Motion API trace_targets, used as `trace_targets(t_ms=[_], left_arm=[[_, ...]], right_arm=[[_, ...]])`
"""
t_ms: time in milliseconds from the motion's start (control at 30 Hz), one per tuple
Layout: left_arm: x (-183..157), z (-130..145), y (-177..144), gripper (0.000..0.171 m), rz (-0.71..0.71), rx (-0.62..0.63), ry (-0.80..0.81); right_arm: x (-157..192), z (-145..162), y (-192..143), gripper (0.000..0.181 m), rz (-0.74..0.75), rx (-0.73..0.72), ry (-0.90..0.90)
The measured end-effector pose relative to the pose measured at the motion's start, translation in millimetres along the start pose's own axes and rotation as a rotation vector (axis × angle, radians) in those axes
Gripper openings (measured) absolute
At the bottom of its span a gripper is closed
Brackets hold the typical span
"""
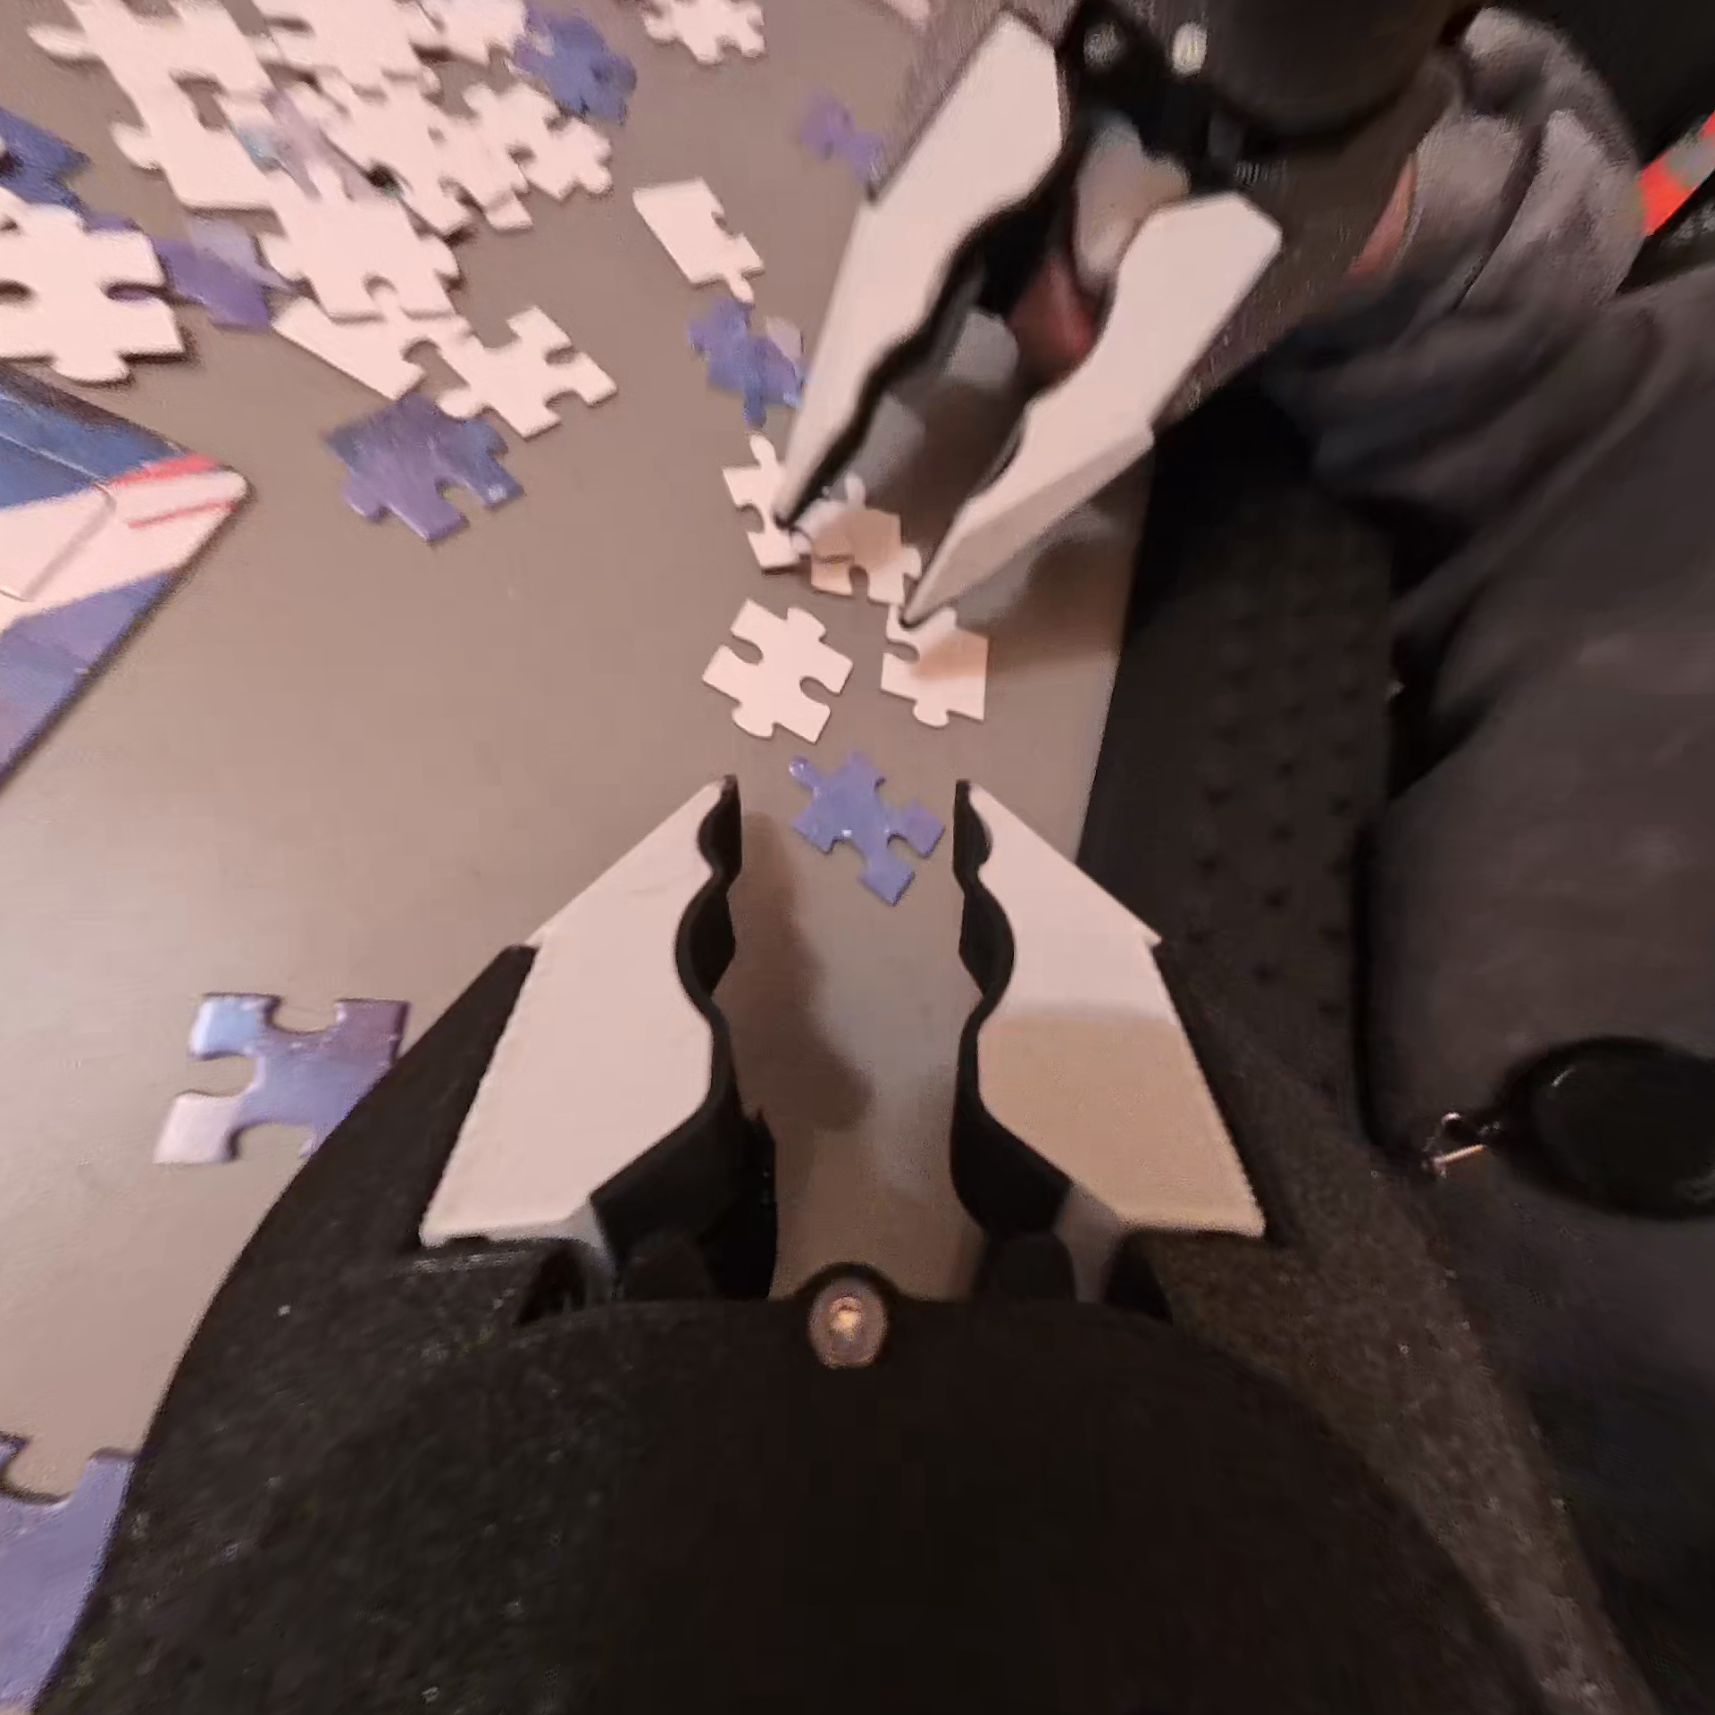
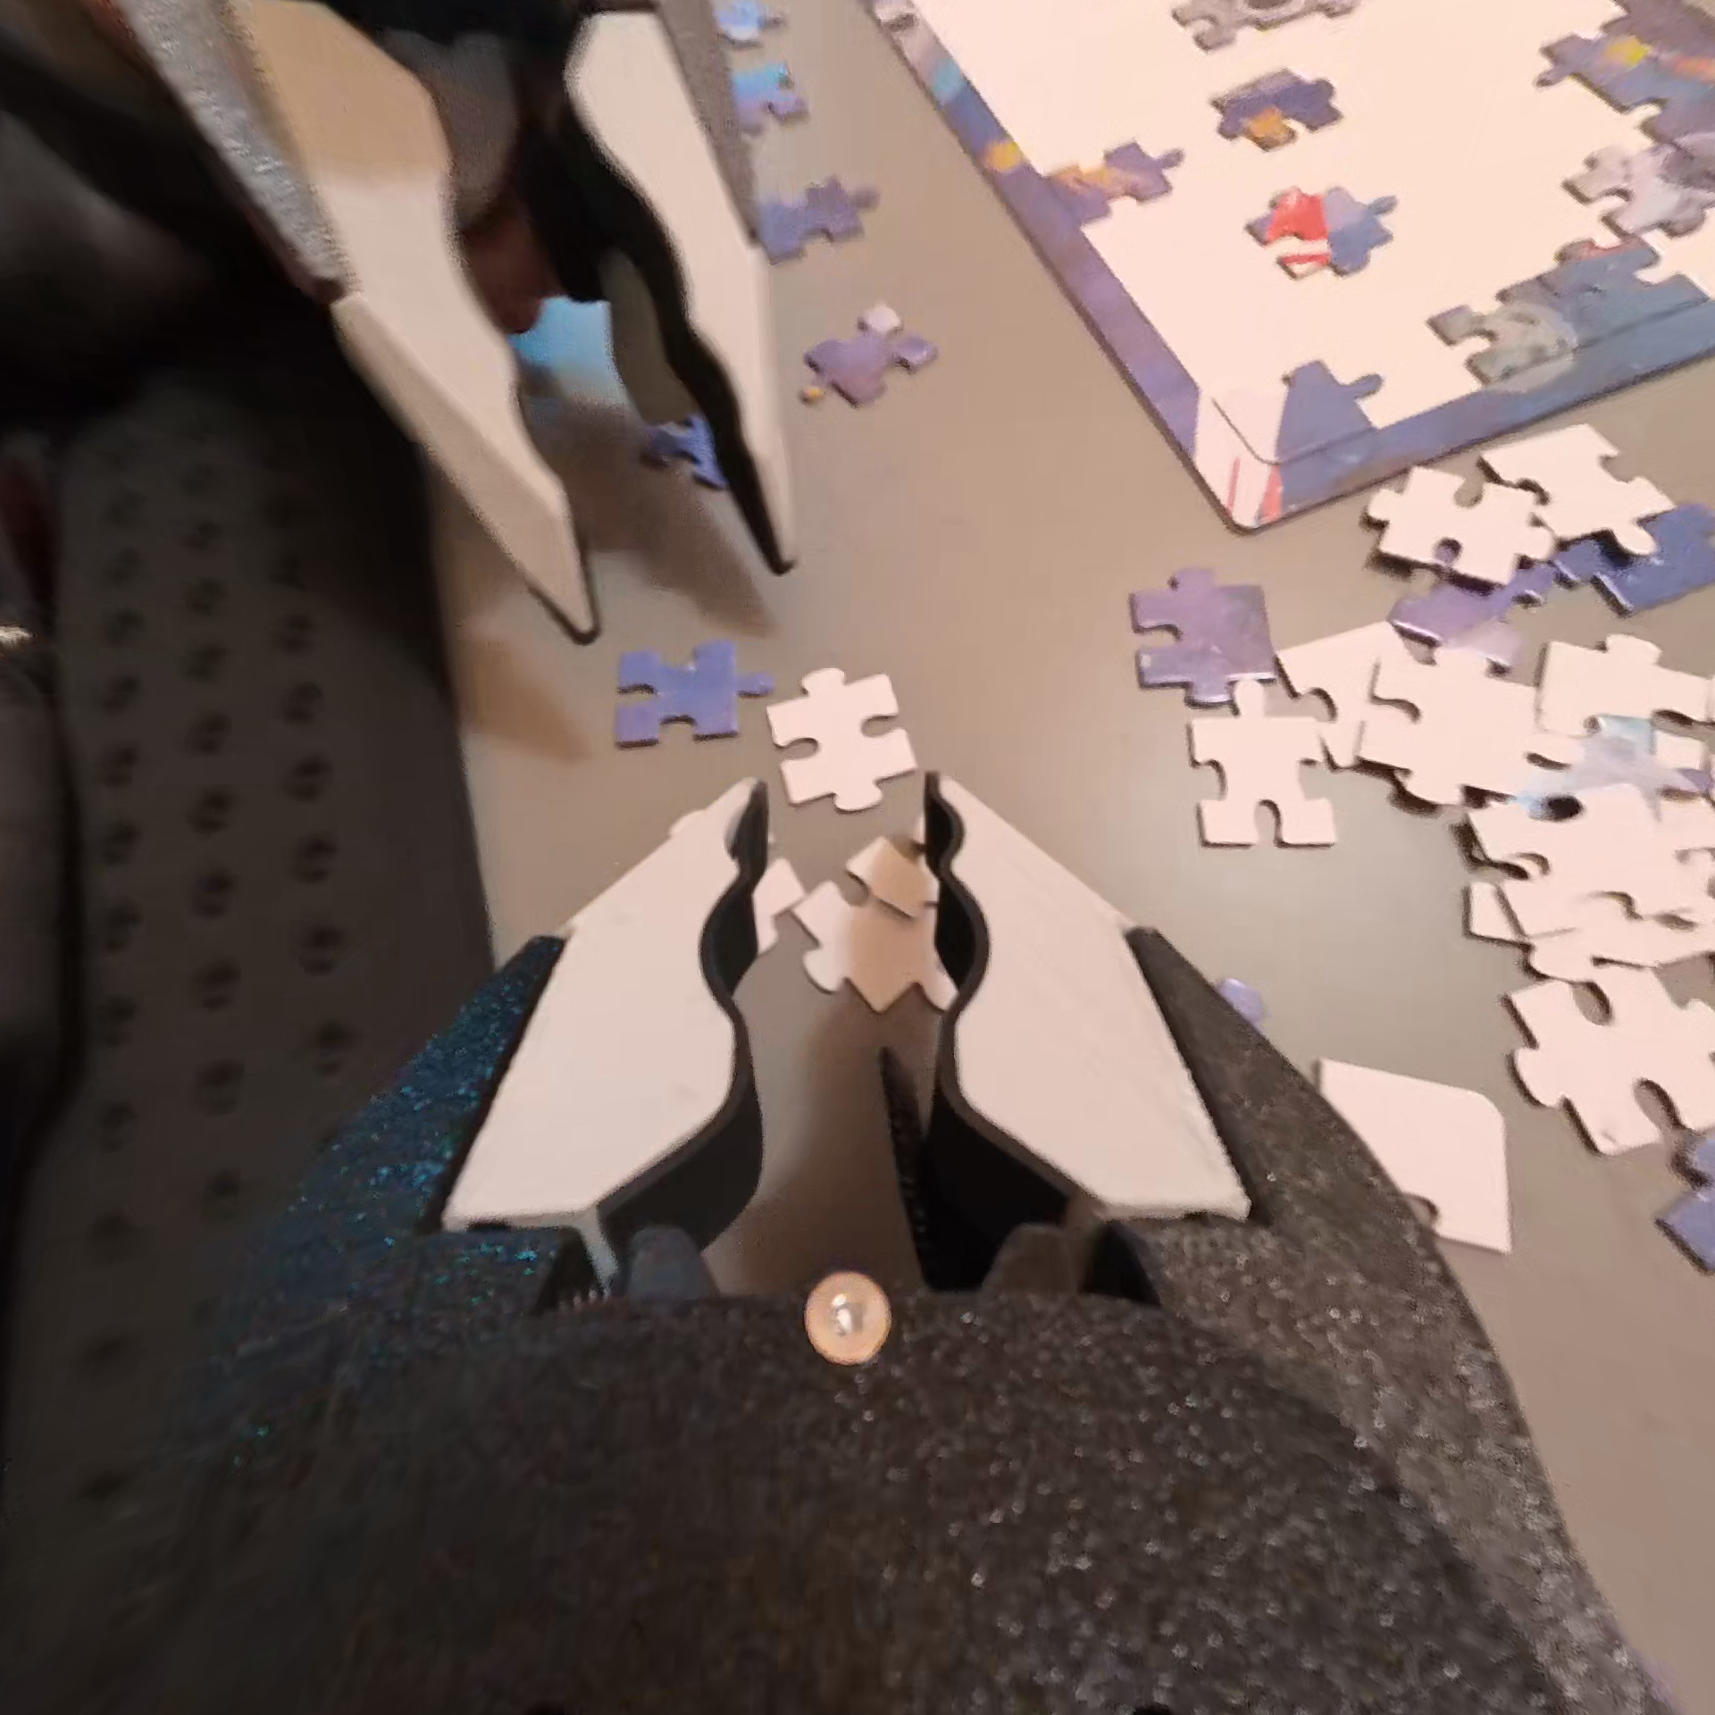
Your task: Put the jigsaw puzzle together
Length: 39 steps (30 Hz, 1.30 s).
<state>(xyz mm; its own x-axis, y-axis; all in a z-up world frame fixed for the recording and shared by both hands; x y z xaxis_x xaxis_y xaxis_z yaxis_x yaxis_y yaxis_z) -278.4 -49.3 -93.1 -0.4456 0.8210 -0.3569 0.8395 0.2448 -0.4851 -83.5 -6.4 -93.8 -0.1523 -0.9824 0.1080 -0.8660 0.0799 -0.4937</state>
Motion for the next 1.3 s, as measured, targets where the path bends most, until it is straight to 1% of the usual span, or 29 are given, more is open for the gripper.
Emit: trace_targets(t_ms=[100,200,267,300,367,467,567,633,700,733,767,867,967,1100,1167,1233,1267,1300], left_arm=[[-4.9,3.0,11.3,0.046,-0.017,0.055,0.052],[-5.0,3.2,15.5,0.04,-0.035,0.071,0.083],[-3.3,3.7,14.5,0.037,-0.041,0.071,0.083],[-2.8,4.5,13.5,0.034,-0.043,0.07,0.081],[-3.0,6.4,9.7,0.033,-0.042,0.077,0.078],[-1.7,9.3,2.7,0.032,-0.035,0.083,0.071],[3.5,8.7,-1.1,0.032,-0.06,0.051,0.052],[4.9,3.5,-3.5,0.032,-0.075,-0.012,0.051],[3.1,-3.6,-7.5,0.032,-0.061,-0.091,0.045],[2.1,-6.6,-10.4,0.032,-0.052,-0.128,0.041],[1.7,-9.1,-13.6,0.032,-0.045,-0.164,0.036],[3.3,-13.9,-21.7,0.032,-0.019,-0.24,-0.003],[6.4,-14.9,-23.8,0.032,-0.033,-0.258,-0.021],[7.5,-15.4,-24.4,0.032,-0.082,-0.268,0.009],[9.1,-16.5,-25.9,0.032,-0.099,-0.284,0.008],[11.3,-18.3,-28.7,0.032,-0.117,-0.31,0.004],[12.3,-19.5,-30.6,0.032,-0.127,-0.329,0.003],[12.8,-21.0,-33.1,0.033,-0.126,-0.356,-0.002]], right_arm=[[-6.7,0.8,-2.0,0.034,0.019,0.001,0.018],[-23.9,-10.6,-2.0,0.033,0.158,-0.034,0.009],[-43.1,-17.9,1.8,0.034,0.274,-0.003,0.039],[-51.9,-19.0,5.0,0.037,0.298,0.032,0.055],[-66.3,-21.5,12.4,0.04,0.316,0.081,0.077],[-77.7,-35.0,27.8,0.04,0.254,0.083,0.092],[-95.0,-47.4,45.3,0.043,0.293,0.12,0.039],[-107.5,-48.6,54.4,0.045,0.348,0.152,0.001],[-115.0,-46.8,57.9,0.047,0.381,0.157,-0.006],[-115.5,-45.1,59.2,0.047,0.366,0.151,0.009],[-115.0,-44.1,60.1,0.043,0.347,0.137,0.026],[-113.6,-43.4,63.7,0.043,0.338,0.12,0.052],[-112.4,-42.9,65.0,0.036,0.324,0.108,0.073],[-114.9,-39.7,58.4,0.034,0.311,0.102,0.094],[-117.4,-38.2,50.0,0.034,0.285,0.075,0.148],[-118.2,-41.1,34.6,0.034,0.198,-0.043,0.264],[-117.9,-45.2,23.9,0.034,0.122,-0.148,0.345],[-116.8,-50.8,12.0,0.034,0.006,-0.28,0.446]])
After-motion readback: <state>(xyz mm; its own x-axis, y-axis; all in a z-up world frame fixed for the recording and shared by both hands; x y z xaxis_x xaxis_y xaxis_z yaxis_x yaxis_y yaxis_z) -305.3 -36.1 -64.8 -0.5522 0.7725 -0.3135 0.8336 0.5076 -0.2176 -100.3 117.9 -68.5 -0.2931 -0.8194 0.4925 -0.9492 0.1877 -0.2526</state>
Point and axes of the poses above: each gripper's, where its closed fingertips meet, y out along the fingers, z out of its underside, x = y × z across the jaws, the point moved 10 cm from there along -y, back along the fingers, and after that the axes turned 9 degrees about -x, right-handed, at the moved point
